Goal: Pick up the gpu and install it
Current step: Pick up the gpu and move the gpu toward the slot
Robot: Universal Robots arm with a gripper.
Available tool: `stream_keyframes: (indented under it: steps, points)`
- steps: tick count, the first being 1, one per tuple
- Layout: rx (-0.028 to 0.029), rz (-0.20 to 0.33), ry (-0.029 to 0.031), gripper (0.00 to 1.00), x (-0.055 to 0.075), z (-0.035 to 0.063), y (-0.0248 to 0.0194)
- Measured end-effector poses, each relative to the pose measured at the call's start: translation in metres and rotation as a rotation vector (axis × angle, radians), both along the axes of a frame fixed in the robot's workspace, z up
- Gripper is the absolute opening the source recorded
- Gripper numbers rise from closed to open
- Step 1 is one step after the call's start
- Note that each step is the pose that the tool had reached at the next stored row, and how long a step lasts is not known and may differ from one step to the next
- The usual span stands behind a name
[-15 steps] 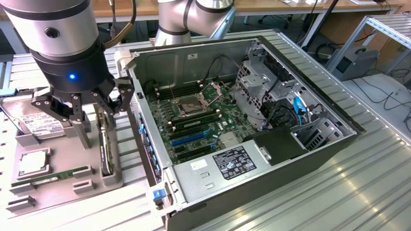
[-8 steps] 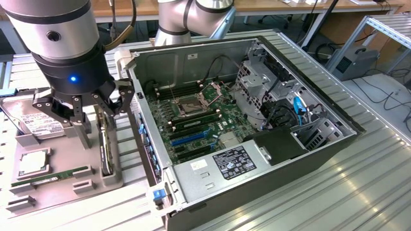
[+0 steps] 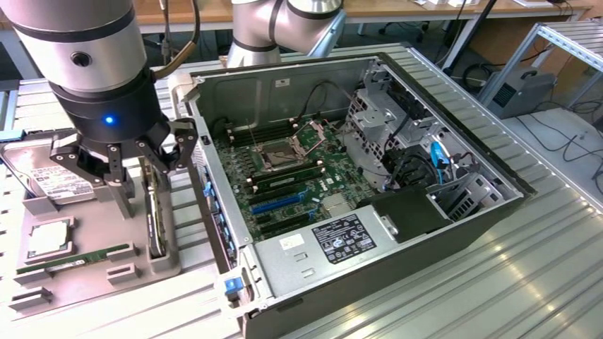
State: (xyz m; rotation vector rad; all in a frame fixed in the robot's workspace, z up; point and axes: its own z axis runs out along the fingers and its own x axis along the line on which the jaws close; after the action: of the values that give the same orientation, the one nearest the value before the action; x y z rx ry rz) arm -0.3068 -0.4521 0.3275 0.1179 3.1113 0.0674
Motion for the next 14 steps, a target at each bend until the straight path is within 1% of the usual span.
stream_keyframes:
  steps: [14]
  points:
    - [0.0000, 0.000, -0.0001, 0.48, -0.0006, -0.0080, 0.0000]
